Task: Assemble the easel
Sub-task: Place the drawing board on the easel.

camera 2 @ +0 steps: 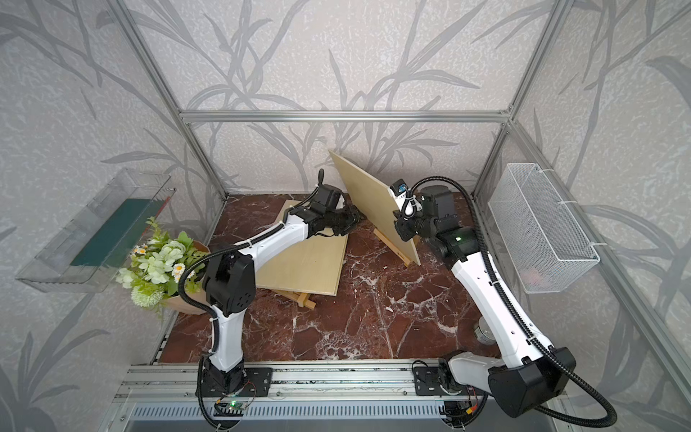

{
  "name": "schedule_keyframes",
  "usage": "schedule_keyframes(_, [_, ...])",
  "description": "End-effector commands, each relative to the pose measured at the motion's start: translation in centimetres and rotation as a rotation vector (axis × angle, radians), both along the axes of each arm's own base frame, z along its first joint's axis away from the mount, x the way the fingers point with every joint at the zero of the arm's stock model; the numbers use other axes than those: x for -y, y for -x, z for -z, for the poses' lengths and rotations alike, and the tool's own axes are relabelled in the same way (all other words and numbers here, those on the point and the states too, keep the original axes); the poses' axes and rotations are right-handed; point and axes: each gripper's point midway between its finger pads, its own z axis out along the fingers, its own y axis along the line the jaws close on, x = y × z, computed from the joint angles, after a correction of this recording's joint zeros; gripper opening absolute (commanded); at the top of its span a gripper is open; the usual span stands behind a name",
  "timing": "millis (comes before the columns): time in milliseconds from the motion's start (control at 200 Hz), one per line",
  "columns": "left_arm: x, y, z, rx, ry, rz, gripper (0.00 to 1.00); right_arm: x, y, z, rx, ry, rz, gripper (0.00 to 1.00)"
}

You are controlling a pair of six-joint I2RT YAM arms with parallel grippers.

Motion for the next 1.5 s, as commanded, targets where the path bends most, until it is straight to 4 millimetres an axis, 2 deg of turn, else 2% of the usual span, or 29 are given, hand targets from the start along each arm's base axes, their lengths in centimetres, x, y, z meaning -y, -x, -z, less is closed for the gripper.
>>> schedule_keyframes(0, [2.5, -1.4, 0.7, 0.000, 0.077, -0.009, 0.56, -0.5, 1.0, -2.2, 0.036, -0.080, -0.034, 0.00])
schedule_keyframes(140, [4.1, -2.3, 3.2, 0.003, 0.088, -0.040, 0.56, -0.4, 1.0, -1.9, 0.015, -0.087, -0.025, 0.00])
schedule_keyframes(255, [5.0, -3.1, 5.1, 0.025, 0.092, -0.057, 0.52, -0.5, 1.1, -1.7, -0.001, -0.089, -0.028, 0.00])
schedule_keyframes(440, [7.0, -3.7, 5.7, 0.057, 0.132, -0.037, 0.51, -0.4, 1.5, -1.0, -0.032, -0.086, -0.022, 0.00])
schedule_keyframes(550, [7.3, -4.0, 6.2, 0.062, 0.107, -0.028, 0.50, -0.5, 1.7, -0.5, -0.049, -0.097, -0.025, 0.00])
schedule_keyframes(780, [7.4, -4.9, 7.7, 0.064, 0.088, -0.051, 0.35, -0.6, 1.7, -0.6, -0.062, -0.107, -0.023, 0.00])
schedule_keyframes(870, [7.1, -5.2, 7.9, 0.068, 0.075, -0.065, 0.21, -0.5, 1.5, -0.3, -0.077, -0.116, -0.005, 0.00])
schedule_keyframes(940, [6.9, -5.6, 7.7, 0.072, 0.072, -0.080, 0.15, -0.4, 1.3, 0.1, -0.093, -0.117, 0.011, 0.00])
schedule_keyframes(1015, [6.5, -6.1, 7.7, 0.065, 0.069, -0.103, 0.00, -0.1, 1.1, 0.6, -0.101, -0.111, 0.033, 0.00])
schedule_keyframes(1355, [2.6, -8.6, 7.2, 0.116, -0.028, -0.230, 0.00, 0.7, 1.0, 3.4, -0.181, -0.152, 0.128, 0.00])
schedule_keyframes(1494, [0.1, -10.0, 7.2, 0.139, -0.068, -0.281, 0.00, 0.8, 1.1, 4.8, -0.201, -0.163, 0.138, 0.00])
